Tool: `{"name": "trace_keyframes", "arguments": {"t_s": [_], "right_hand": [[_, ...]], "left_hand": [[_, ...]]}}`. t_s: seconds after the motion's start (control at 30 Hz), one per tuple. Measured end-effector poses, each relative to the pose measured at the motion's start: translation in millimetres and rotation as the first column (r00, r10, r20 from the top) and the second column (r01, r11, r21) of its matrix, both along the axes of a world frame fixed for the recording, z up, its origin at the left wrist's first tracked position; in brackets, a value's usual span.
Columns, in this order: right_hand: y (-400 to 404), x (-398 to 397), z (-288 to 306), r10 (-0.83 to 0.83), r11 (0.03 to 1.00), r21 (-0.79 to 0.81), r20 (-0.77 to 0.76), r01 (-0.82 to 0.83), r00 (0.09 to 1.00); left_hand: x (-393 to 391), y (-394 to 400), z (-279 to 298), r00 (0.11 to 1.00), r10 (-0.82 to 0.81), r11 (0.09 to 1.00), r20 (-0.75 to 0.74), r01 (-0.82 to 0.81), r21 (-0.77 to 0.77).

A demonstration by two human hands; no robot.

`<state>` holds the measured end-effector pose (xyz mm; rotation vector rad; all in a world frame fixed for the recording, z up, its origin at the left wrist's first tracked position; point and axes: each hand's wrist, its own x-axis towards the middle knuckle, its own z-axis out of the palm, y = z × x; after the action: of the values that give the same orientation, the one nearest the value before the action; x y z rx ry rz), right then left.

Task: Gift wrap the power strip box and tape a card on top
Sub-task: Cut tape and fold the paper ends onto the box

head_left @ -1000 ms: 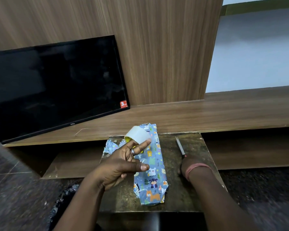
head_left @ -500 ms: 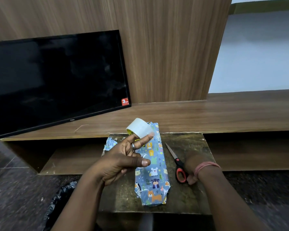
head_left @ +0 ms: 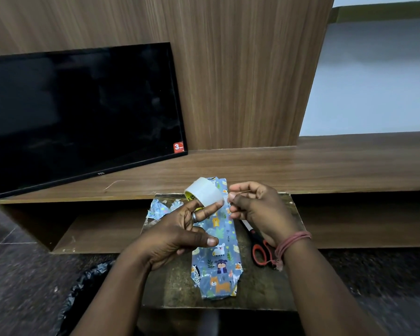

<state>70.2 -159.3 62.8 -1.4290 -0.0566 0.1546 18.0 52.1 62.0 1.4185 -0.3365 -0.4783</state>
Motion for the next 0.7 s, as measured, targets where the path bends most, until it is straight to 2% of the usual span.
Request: {"name": "trace_keyframes", "arguments": {"t_s": [0.13, 0.33, 0.7], "right_hand": [[-1.9, -2.1, 1.0, 0.103, 0.990, 0.100, -0.050, -0.097, 0.993], [1.2, 0.4, -3.4, 0.005, 0.993, -0.119, 0.151, 0.013, 0.988], [0.6, -0.6, -1.8, 0.025, 0.979, -0.204, 0.220, 0.021, 0.975]], "left_hand": [[0.5, -1.0, 0.7, 1.000, -0.010, 1.000, 0.005, 0.010, 0.028], [-3.9, -3.9, 4.8, 0.999, 0.002, 0.998, -0.034, 0.000, 0.060], [-5.9, -3.6, 4.5, 0.999, -0.020, 0.999, -0.050, 0.021, 0.026]]}}
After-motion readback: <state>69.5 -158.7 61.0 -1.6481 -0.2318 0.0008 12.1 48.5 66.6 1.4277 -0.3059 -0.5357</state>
